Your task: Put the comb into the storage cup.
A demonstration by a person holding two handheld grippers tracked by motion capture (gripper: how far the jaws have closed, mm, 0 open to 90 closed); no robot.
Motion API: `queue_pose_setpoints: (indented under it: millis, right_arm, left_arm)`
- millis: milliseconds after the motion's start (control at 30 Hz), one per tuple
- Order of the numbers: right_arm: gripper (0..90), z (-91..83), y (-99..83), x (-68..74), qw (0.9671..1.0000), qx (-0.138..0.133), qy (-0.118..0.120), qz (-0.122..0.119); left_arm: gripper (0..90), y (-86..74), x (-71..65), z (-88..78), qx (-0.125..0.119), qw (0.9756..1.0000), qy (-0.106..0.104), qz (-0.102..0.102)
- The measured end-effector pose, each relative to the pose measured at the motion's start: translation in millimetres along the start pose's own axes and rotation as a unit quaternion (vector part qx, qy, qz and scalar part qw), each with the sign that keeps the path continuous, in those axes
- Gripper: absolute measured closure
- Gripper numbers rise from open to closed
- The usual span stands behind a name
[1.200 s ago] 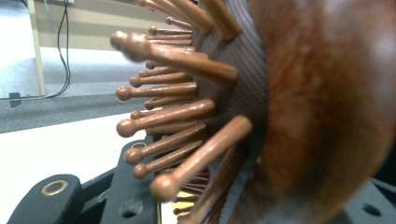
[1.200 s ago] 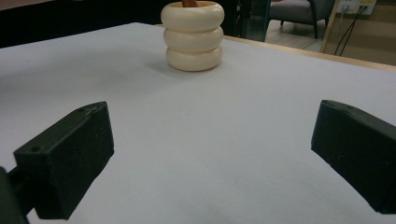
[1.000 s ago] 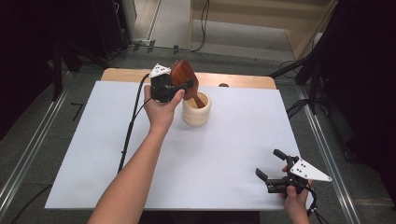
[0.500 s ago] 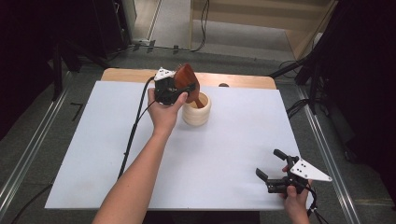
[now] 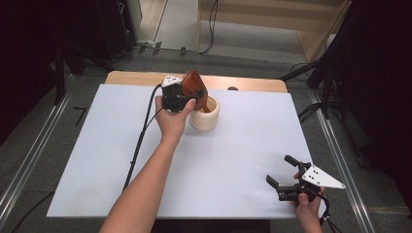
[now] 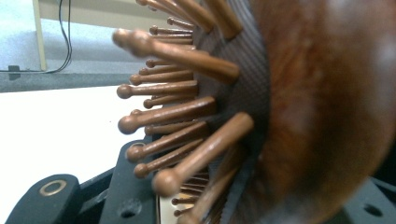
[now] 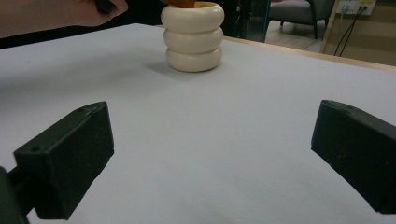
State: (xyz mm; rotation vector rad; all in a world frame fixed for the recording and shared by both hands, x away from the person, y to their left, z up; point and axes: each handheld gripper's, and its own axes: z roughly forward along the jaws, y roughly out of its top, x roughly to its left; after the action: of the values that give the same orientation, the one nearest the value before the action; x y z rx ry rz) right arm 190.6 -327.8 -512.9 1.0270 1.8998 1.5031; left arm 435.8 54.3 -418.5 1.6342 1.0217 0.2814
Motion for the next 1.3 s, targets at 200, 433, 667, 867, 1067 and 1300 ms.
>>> queue_pose_setpoints:
  millis: [200,433,667,867,1067,1300]
  right_arm:
    - [0.0,0.2,0.1,0.5,1.0,0.002,0.0,0.001]
    - [0.0,0.6,0.2,0.6,1.0,0.002,-0.001,0.0]
    - [0.0,0.8,0.1,0.8,1.0,0.003,-0.001,-0.001]
    - [0.0,1.0,0.1,0.8,1.0,0.003,-0.001,-0.002]
    - [0.0,1.3,0.2,0.9,1.0,0.004,-0.002,-0.002]
    - [0.0,1.8,0.3,1.0,1.0,0.005,-0.002,-0.001]
  left_arm:
    - [53.1,-0.7,5.2,-0.3,0.003,0.9999,0.001,-0.014]
    - [46.4,0.7,9.6,-2.1,0.004,0.9997,0.008,-0.021]
    - [21.5,2.0,11.0,-4.4,0.007,0.9996,0.013,-0.023]
    - [11.4,0.2,8.7,-3.7,0.016,0.9998,0.012,-0.007]
    - [0.0,-0.9,9.3,-6.6,0.016,0.9997,0.019,-0.003]
    - [0.0,-5.5,13.1,-13.1,0.018,0.9996,0.02,0.011]
